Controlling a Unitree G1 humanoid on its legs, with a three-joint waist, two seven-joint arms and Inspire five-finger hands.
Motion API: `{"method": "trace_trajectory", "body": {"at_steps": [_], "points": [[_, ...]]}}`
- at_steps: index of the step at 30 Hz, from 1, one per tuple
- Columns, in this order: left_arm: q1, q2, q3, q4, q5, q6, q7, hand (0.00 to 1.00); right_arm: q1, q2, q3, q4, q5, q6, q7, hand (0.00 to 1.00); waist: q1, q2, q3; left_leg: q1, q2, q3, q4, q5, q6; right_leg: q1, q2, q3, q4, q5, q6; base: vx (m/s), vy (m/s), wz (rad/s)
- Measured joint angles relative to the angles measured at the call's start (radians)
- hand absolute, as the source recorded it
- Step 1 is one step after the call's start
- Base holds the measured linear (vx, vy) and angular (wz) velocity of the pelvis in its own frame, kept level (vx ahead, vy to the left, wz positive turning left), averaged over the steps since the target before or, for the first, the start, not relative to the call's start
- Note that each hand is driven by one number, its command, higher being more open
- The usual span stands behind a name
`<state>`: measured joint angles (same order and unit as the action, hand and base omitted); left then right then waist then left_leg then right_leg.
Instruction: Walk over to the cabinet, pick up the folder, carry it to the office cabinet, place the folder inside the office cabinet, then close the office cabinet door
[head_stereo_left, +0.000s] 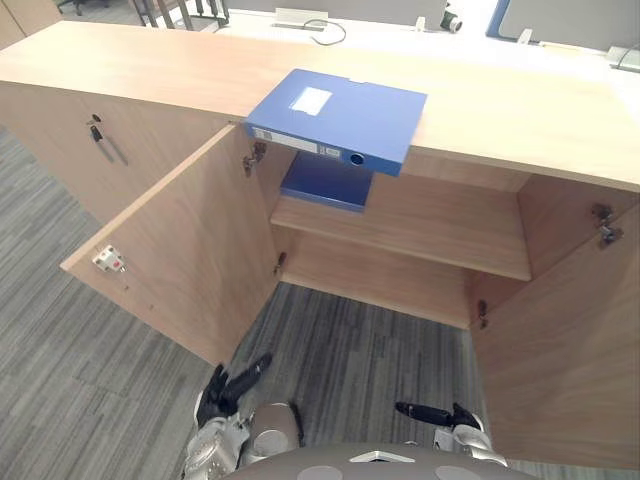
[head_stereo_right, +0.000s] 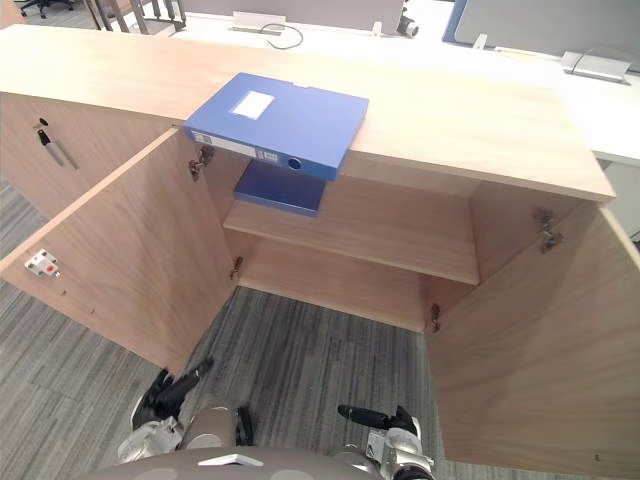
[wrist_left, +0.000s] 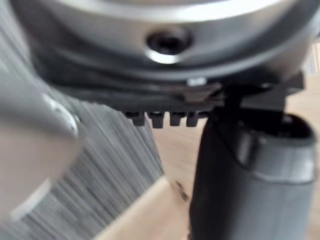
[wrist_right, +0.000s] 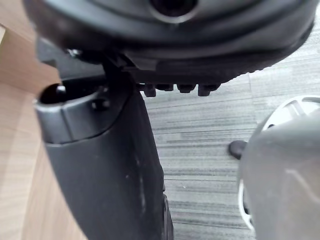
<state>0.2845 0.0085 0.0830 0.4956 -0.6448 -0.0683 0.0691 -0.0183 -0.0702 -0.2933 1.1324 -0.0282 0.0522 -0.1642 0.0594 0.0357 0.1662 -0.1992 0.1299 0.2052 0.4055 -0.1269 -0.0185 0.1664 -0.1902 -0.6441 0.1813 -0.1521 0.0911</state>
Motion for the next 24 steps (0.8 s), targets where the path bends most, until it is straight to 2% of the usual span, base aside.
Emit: {"method": "trace_trajectory", "body": {"at_steps": [1, 2, 4, 5, 8, 12, 15, 21, 24], "points": [[0.001, 0.0, 0.001, -0.027, -0.024, -0.002, -0.004, 1.0, 0.0, 0.001, 0.018, 0.0, -0.005, 0.002, 0.007, 1.0, 0.0, -0.009, -0.005, 0.007, -0.02, 0.013, -0.029, 0.009, 0.006, -0.008, -0.008, 0.016, -0.012, 0.005, 0.007, 0.17, 0.207, -0.16], [-0.002, 0.002, 0.0, -0.074, -0.05, -0.006, -0.011, 1.0, -0.009, 0.002, 0.038, 0.001, -0.007, 0.002, 0.02, 1.0, 0.003, -0.031, -0.009, 0.015, -0.044, 0.029, -0.056, 0.015, 0.014, -0.012, -0.018, 0.038, -0.042, 0.015, 0.016, 0.12, 0.104, -0.09], [-0.005, 0.006, -0.003, -0.131, -0.062, -0.01, -0.018, 1.0, -0.02, 0.005, 0.053, 0.002, -0.036, 0.003, 0.03, 1.0, 0.002, -0.033, -0.01, 0.019, -0.074, 0.033, -0.071, 0.021, 0.023, -0.005, -0.02, 0.07, -0.089, 0.036, 0.021, 0.13, 0.103, 0.03], [-0.002, 0.012, -0.008, -0.165, -0.062, -0.012, -0.018, 1.0, -0.022, 0.005, 0.068, 0.002, -0.048, 0.005, 0.031, 1.0, 0.002, -0.03, -0.008, 0.036, -0.091, 0.036, -0.092, 0.027, 0.033, 0.008, -0.027, 0.075, -0.113, 0.055, 0.029, 0.14, 0.086, 0.04], [0.012, 0.031, -0.01, -0.246, -0.055, -0.016, -0.018, 1.0, -0.039, 0.021, 0.076, -0.002, -0.086, 0.005, 0.046, 1.0, 0.012, -0.028, -0.008, 0.086, -0.108, 0.051, -0.153, 0.038, 0.043, 0.035, -0.028, 0.098, -0.152, 0.071, 0.025, 0.12, 0.006, -0.15], [0.027, 0.03, -0.028, -0.342, -0.012, -0.022, -0.004, 1.0, -0.039, 0.023, 0.108, -0.011, -0.086, 0.004, 0.047, 1.0, 0.018, -0.021, -0.019, 0.128, -0.12, 0.055, -0.254, 0.087, 0.029, 0.031, -0.025, 0.123, -0.168, 0.074, 0.025, 0.03, -0.067, -0.11], [0.045, 0.025, -0.081, -0.389, 0.016, -0.019, 0.005, 1.0, -0.033, 0.019, 0.11, -0.01, -0.086, 0.007, 0.047, 1.0, 0.014, -0.012, -0.026, 0.161, -0.125, 0.056, -0.332, 0.123, 0.024, 0.026, -0.02, 0.126, -0.168, 0.077, 0.021, -0.03, -0.058, -0.07], [0.081, 0.025, -0.158, -0.596, 0.229, -0.019, 0.033, 1.0, -0.001, 0.024, 0.109, -0.009, -0.085, 0.025, 0.045, 1.0, 0.016, -0.026, -0.045, 0.203, -0.142, 0.06, -0.449, 0.182, 0.031, 0.016, -0.018, 0.131, -0.186, 0.092, 0.008, -0.03, 0.003, -0.04], [0.105, 0.001, -0.151, -0.708, 0.391, -0.032, 0.106, 1.0, 0.005, 0.029, 0.11, 0.011, -0.084, 0.022, 0.041, 1.0, 0.018, -0.041, -0.066, 0.208, -0.148, 0.075, -0.457, 0.183, 0.031, 0.007, -0.027, 0.157, -0.183, 0.096, 0.015, -0.02, 0.057, -0.12]]}}
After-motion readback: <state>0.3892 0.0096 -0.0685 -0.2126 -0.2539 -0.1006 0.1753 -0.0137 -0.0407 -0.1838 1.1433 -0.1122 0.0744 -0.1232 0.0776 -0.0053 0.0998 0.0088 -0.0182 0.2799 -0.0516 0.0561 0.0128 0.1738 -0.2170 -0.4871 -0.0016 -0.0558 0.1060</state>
